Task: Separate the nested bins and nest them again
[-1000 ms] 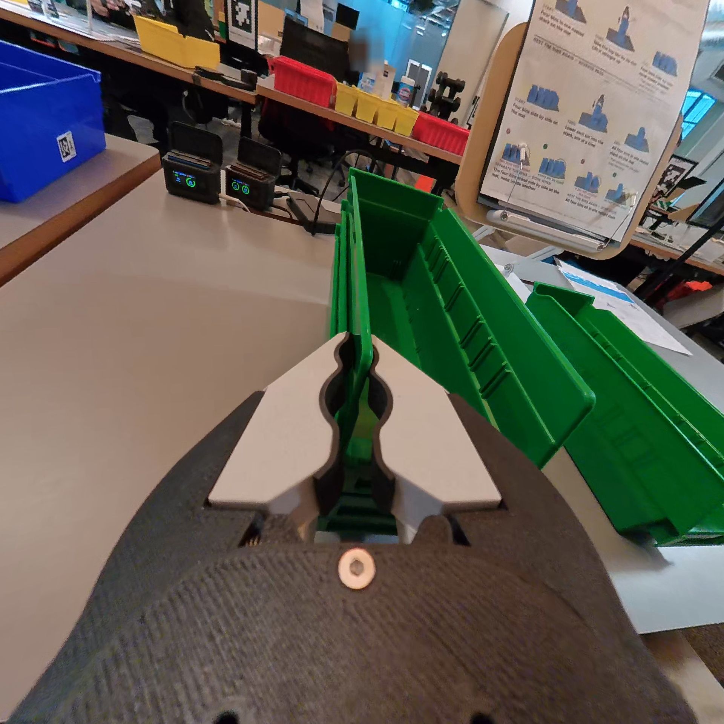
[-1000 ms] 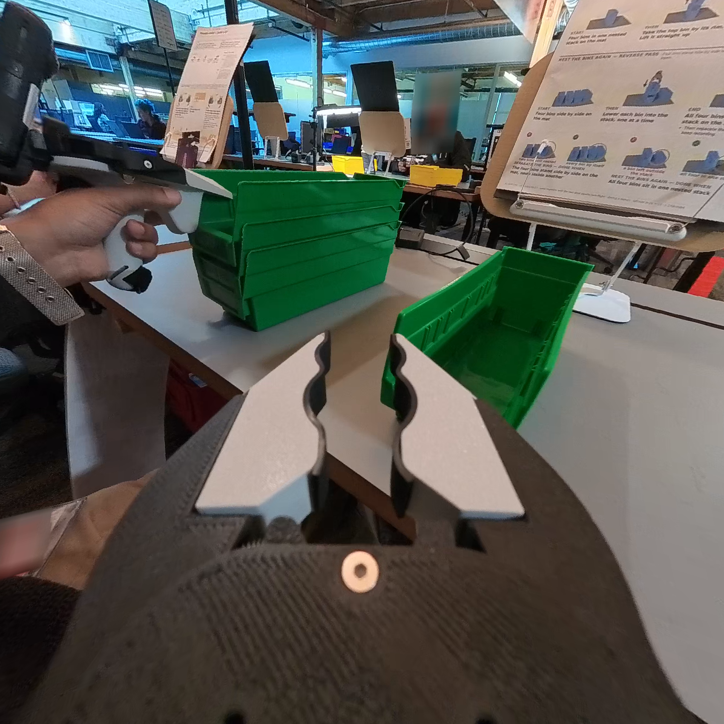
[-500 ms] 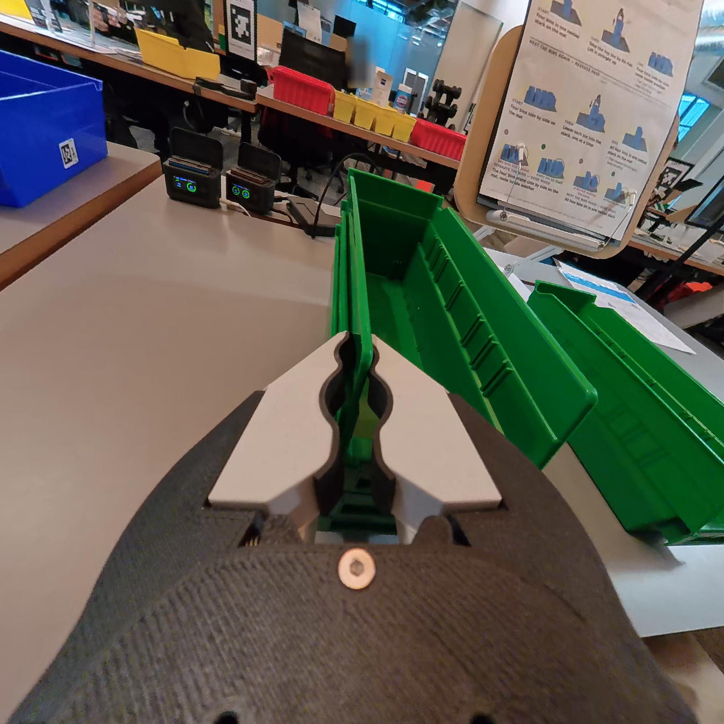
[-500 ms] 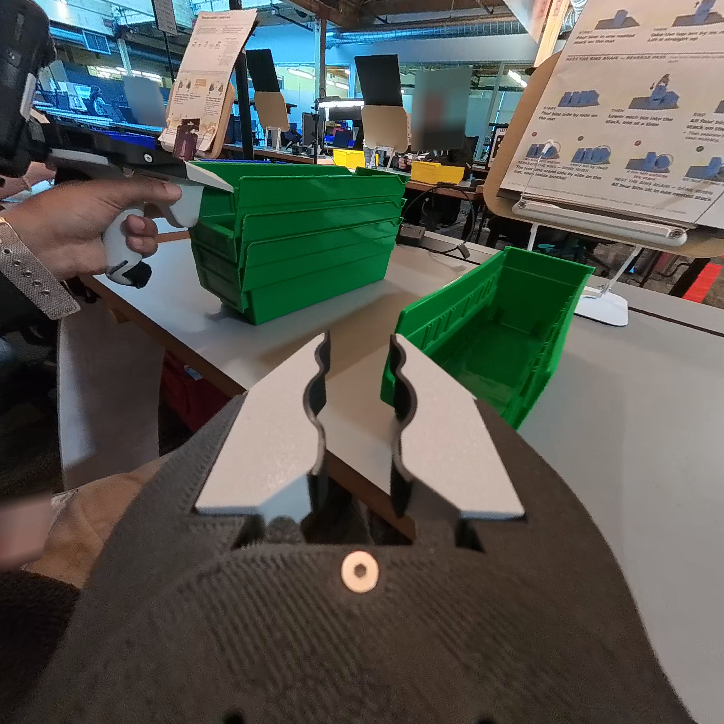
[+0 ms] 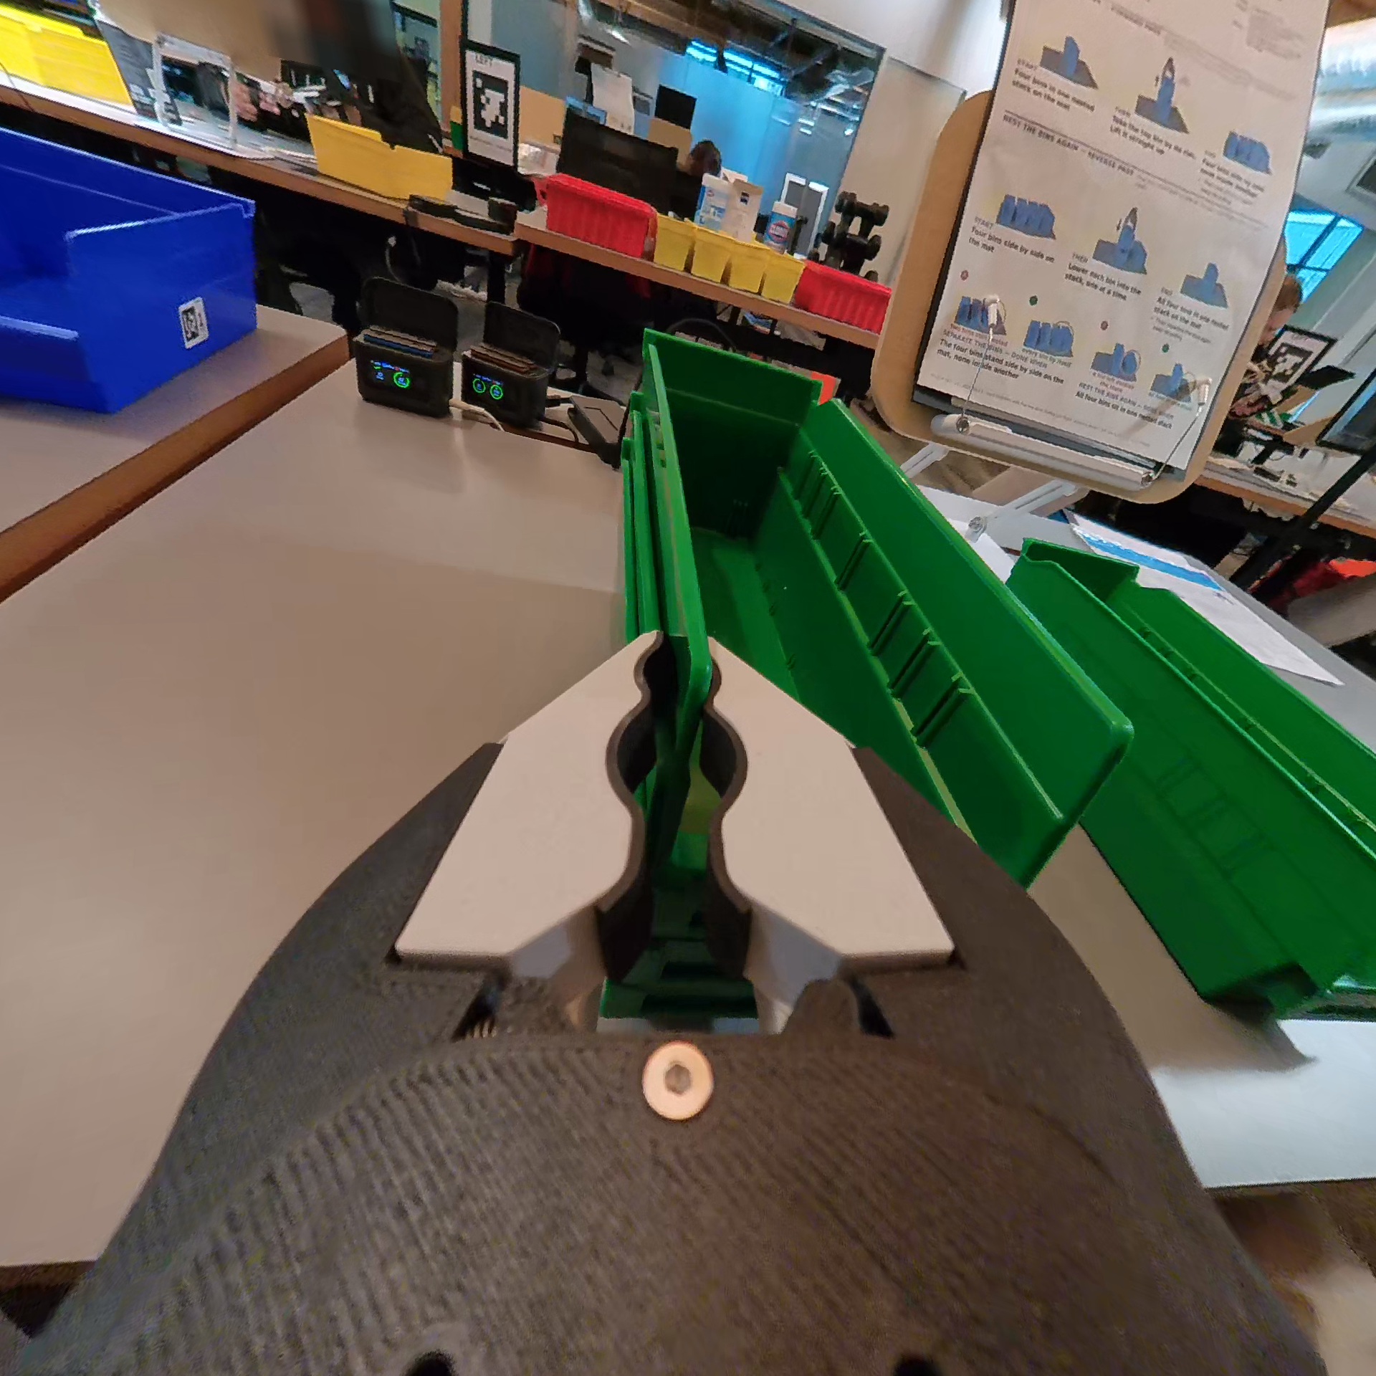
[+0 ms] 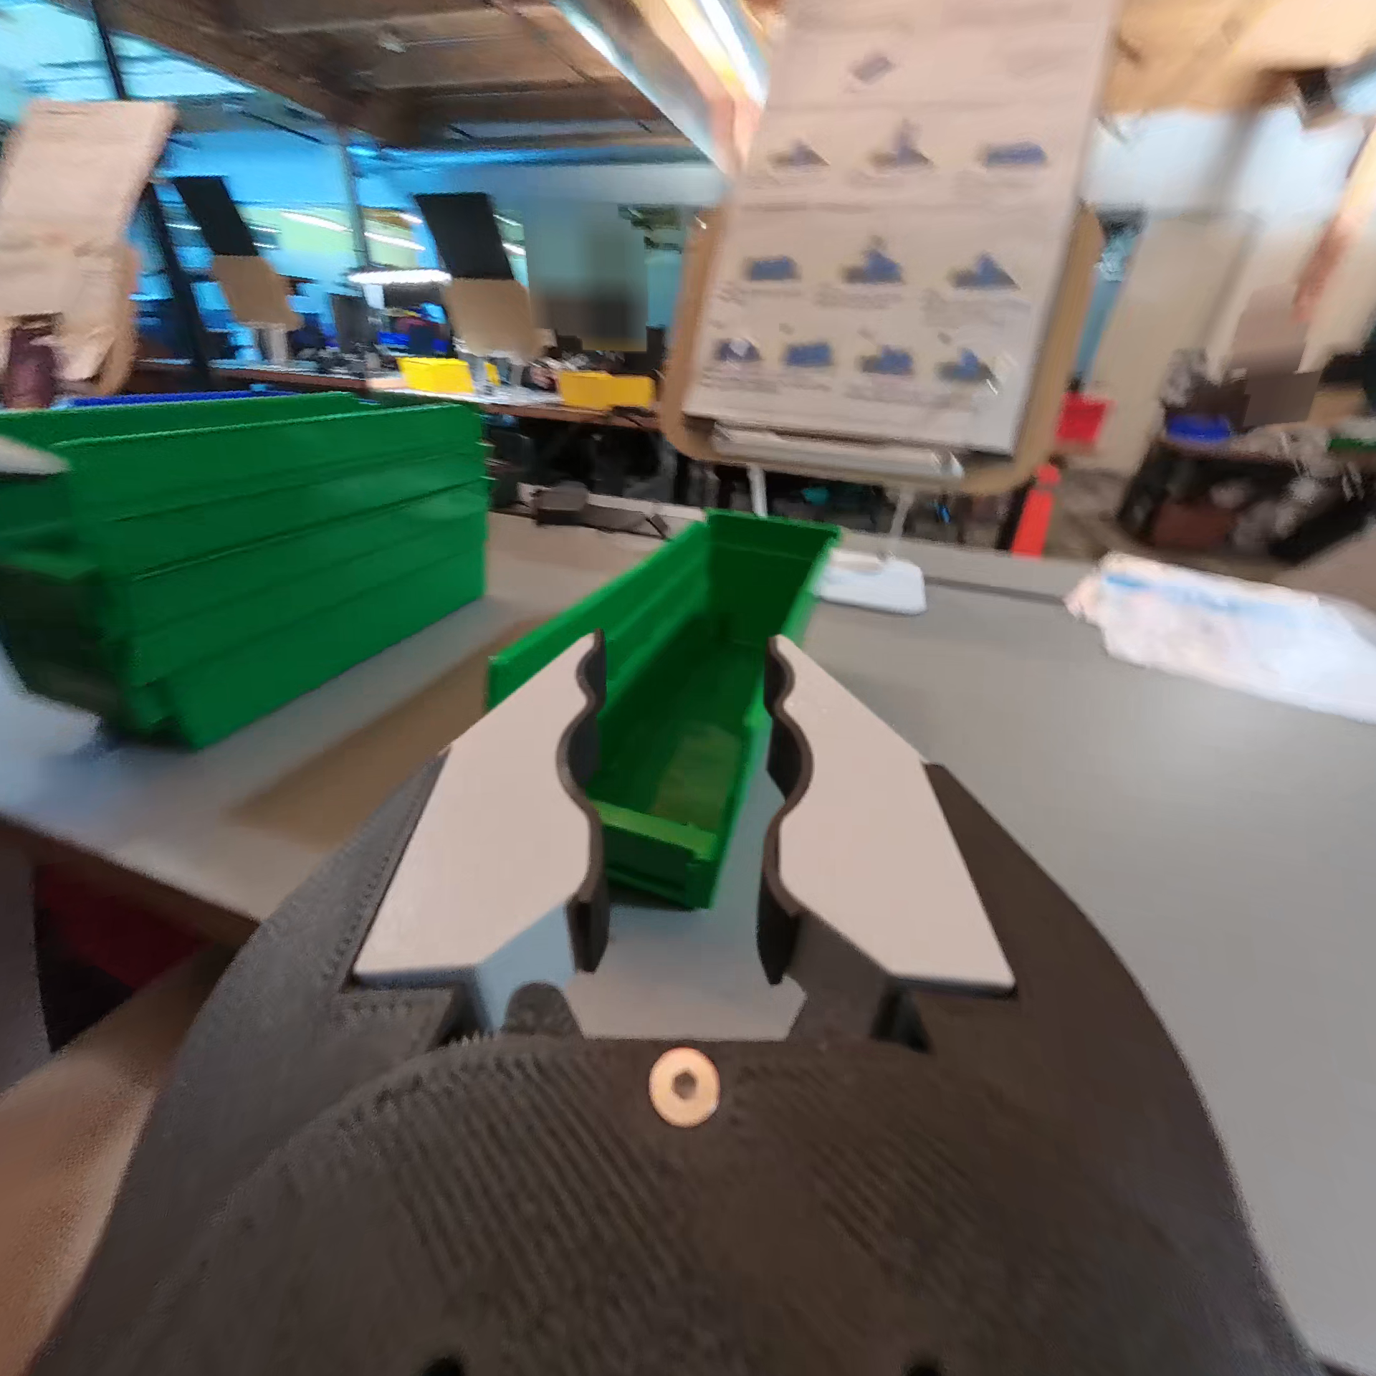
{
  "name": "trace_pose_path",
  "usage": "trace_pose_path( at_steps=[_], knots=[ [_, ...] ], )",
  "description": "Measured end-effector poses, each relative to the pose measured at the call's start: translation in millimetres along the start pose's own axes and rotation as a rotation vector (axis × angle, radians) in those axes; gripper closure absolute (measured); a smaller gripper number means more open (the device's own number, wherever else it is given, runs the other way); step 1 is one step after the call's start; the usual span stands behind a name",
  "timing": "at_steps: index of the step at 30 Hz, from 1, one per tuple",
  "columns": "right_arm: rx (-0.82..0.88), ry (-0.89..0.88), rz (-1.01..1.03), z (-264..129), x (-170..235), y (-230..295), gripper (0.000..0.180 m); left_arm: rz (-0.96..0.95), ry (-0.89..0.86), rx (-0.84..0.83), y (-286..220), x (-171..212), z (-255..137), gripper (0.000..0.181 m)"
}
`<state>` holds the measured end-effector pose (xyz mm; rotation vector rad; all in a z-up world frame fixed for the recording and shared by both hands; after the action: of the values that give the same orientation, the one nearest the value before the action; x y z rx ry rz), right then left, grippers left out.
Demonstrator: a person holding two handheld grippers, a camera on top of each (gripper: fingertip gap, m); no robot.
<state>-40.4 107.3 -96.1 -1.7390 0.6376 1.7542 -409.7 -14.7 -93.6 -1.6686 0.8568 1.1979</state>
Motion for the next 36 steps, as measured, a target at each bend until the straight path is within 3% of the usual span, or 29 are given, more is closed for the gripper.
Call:
trace_pose_path(
  at_steps=[5, 8, 10, 13, 15, 18, 20, 24, 28, 31, 36],
  knots=[
    [0.025, 0.195, 0.135, 16.0, 28.5, -16.8, 0.117, -0.048, -0.008, 0.05, -1.4, 3.7, -6.0, 0.169],
    [0.024, 0.261, 0.196, 24.0, 37.9, -21.1, 0.115, -0.082, -0.008, 0.012, 0.0, 1.4, -11.3, 0.131],
    [0.026, 0.285, 0.212, 26.2, 40.7, -24.6, 0.119, -0.055, -0.008, -0.011, -3.1, -0.6, -15.6, 0.116],
    [-0.004, 0.342, 0.244, 32.5, 47.2, -27.2, 0.138, 0.013, -0.015, -0.02, -18.0, -5.6, -23.5, 0.107],
    [-0.021, 0.372, 0.276, 36.9, 51.3, -30.9, 0.141, 0.02, -0.027, 0.011, -36.0, -9.9, -30.2, 0.103],
    [-0.038, 0.406, 0.315, 43.9, 56.7, -37.3, 0.154, 0.024, -0.041, 0.014, -62.5, -10.9, -40.3, 0.079],
    [-0.037, 0.407, 0.332, 46.0, 56.7, -39.3, 0.16, 0.066, -0.072, -0.019, -75.2, -8.9, -48.7, 0.088],
    [-0.015, 0.4, 0.318, 49.1, 53.0, -39.3, 0.172, 0.227, -0.18, -0.1, -94.8, -10.1, -63.7, 0.087],
    [0.004, 0.3, 0.34, 51.9, 37.6, -40.1, 0.178, 0.238, -0.268, 0.025, -135.3, -2.7, -79.6, 0.101],
    [-0.04, 0.225, 0.368, 47.5, 24.5, -30.1, 0.178, 0.229, -0.2, 0.2, -181.2, 30.1, -80.1, 0.109],
    [-0.103, 0.161, 0.399, 30.0, 13.0, -2.4, 0.178, 0.224, 0.046, 0.419, -234.1, 91.7, -69.2, 0.106]
  ],
)
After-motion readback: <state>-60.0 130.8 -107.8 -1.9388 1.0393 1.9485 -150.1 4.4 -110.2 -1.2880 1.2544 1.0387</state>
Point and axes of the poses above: each gripper's, where its closed fingertips meet, z out along the fingers, x out of its underside, y = z × x across the jaws, the point moved 6 cm from there along -z, back along the fingers, and after that the axes turned 1 degree about y, right-handed, at the moved point
